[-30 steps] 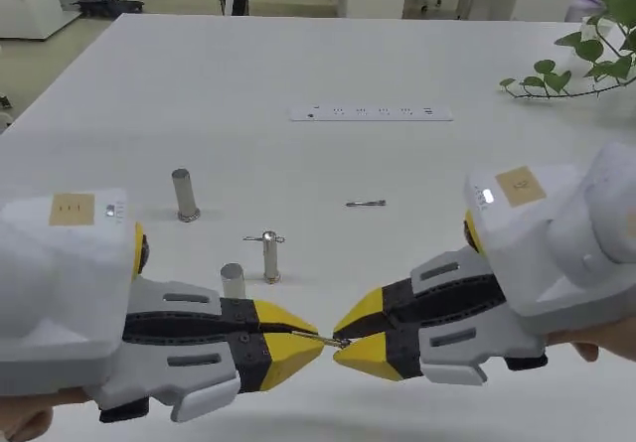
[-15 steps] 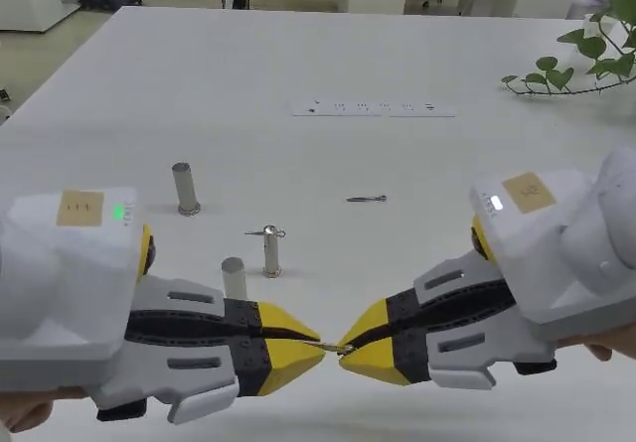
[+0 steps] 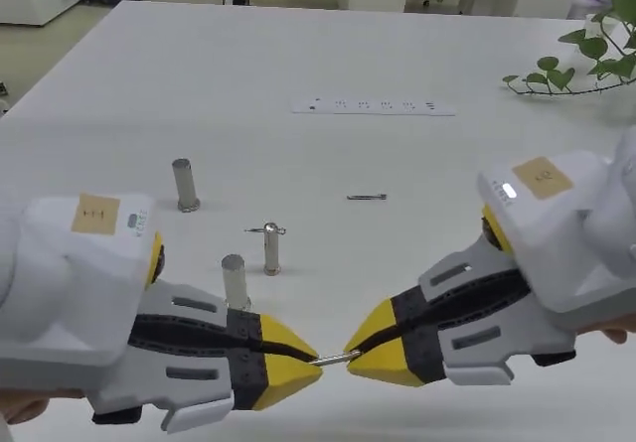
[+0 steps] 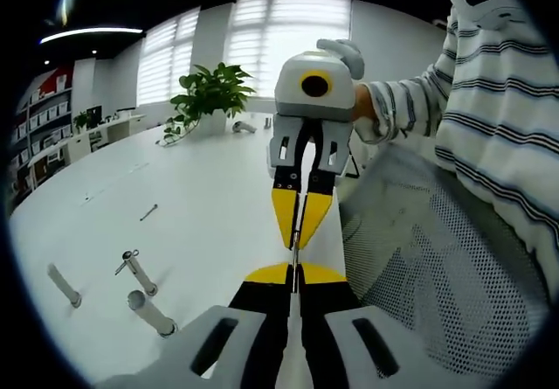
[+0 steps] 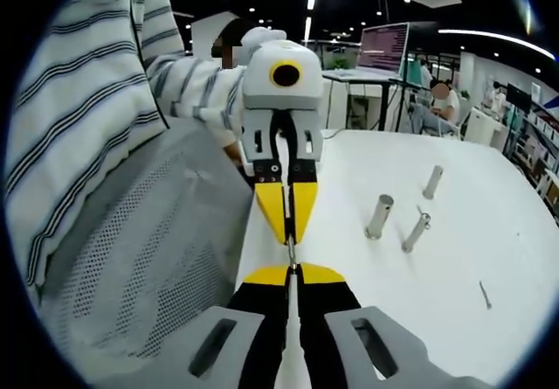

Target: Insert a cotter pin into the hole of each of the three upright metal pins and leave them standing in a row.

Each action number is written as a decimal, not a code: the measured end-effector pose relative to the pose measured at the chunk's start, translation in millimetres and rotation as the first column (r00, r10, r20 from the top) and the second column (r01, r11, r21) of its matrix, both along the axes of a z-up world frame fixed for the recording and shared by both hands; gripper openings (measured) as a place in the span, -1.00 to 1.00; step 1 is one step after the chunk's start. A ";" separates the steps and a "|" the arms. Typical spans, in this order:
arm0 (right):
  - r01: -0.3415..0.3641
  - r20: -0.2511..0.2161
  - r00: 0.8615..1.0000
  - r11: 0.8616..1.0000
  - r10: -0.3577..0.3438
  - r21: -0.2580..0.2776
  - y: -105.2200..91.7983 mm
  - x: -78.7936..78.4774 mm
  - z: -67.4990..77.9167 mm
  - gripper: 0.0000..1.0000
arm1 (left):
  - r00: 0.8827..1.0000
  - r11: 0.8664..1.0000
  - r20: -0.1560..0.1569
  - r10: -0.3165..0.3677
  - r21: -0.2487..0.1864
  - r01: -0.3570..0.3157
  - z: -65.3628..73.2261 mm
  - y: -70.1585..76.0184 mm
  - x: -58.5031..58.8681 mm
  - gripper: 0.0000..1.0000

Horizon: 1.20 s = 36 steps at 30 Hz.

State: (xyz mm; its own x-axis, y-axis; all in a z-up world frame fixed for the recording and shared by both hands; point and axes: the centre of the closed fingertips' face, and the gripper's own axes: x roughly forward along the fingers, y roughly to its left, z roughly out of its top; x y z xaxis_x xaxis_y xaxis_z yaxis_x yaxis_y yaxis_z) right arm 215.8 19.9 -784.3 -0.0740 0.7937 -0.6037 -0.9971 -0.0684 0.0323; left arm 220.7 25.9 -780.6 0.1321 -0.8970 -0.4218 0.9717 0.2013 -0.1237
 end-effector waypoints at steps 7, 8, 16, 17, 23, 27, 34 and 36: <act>0.016 -0.027 0.999 1.000 -0.016 -0.001 -1.3 0.7 0.5 -0.93 | 1.000 1.000 -0.031 0.000 -0.008 0.000 -0.1 -1.3 0.7 -0.99; 0.023 -0.033 0.999 1.000 -0.023 0.001 -1.2 1.3 0.5 -0.93 | 0.999 1.000 -0.053 0.009 -0.010 -0.009 -0.5 -1.2 0.9 -0.98; 0.070 -0.068 0.995 0.997 -0.069 0.015 1.1 6.2 0.3 -0.93 | 0.994 0.998 -0.087 0.060 -0.020 -0.062 -1.5 0.5 9.3 -0.93; 0.075 -0.075 0.994 0.997 -0.074 0.020 2.0 6.5 0.8 -0.93 | 0.995 0.998 -0.085 0.059 -0.021 -0.061 -1.8 0.5 9.2 -0.93; 0.112 -0.079 0.991 0.993 -0.109 0.035 7.0 15.2 1.7 -0.93 | 0.992 0.994 -0.072 0.103 -0.027 -0.106 -5.3 1.1 18.1 -0.75; 0.153 -0.075 0.986 0.988 -0.150 0.033 7.1 25.9 -0.2 -0.93 | 0.988 0.989 -0.054 0.142 -0.037 -0.144 -5.9 5.9 26.6 -0.58; 0.218 -0.060 0.974 0.976 -0.217 0.013 3.2 46.4 -5.9 -0.93 | 0.941 0.939 0.046 0.335 -0.097 -0.330 6.6 29.6 69.8 -0.34; 0.234 -0.060 0.971 0.972 -0.233 0.010 3.7 51.8 -6.8 -0.93 | 0.917 0.916 0.067 0.393 -0.112 -0.384 9.9 39.9 82.4 -0.26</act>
State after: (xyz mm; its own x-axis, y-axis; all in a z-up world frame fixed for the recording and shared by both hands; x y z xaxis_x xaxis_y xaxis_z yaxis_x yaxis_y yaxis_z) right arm 267.6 23.6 -791.1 0.0801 0.8031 -0.5905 -0.9820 0.1652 0.0915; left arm 303.1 65.8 -770.7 0.5102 -0.8028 -0.3086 0.8269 0.5565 -0.0805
